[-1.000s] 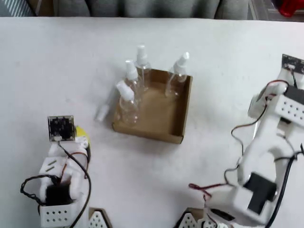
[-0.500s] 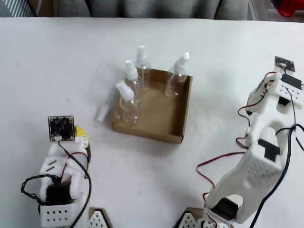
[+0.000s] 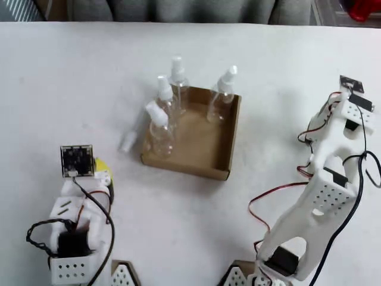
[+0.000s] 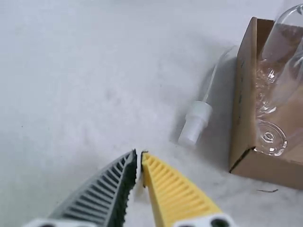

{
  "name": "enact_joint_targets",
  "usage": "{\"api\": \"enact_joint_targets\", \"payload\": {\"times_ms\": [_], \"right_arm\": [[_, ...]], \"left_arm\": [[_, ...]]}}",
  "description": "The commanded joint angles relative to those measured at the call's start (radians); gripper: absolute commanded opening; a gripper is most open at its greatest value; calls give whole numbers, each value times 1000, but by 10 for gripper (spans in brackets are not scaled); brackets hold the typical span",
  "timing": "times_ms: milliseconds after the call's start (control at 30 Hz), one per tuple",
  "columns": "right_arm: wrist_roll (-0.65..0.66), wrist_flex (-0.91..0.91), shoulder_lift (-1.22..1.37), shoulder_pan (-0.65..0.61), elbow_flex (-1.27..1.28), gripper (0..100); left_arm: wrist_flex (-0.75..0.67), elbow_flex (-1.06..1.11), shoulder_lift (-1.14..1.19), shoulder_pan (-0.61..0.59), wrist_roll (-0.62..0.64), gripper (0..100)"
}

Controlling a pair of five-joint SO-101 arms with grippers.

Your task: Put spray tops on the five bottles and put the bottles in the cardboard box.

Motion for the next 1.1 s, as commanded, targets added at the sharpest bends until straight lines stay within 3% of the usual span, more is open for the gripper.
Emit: {"api": "enact_joint_targets", "payload": {"times_ms": [0,300,633,1067], "right_arm": [[-9,16,-53,1,-55,31],[-9,389,-240,-90,-49,16],[-38,395,-664,-254,311,15],[-241,394,-1132,-670,681,15]], "left_arm": [[6,-3,-13,4,-8,24],[6,-3,-13,4,-8,24],[6,-3,-13,4,-8,24],[6,-3,-13,4,-8,24]]}}
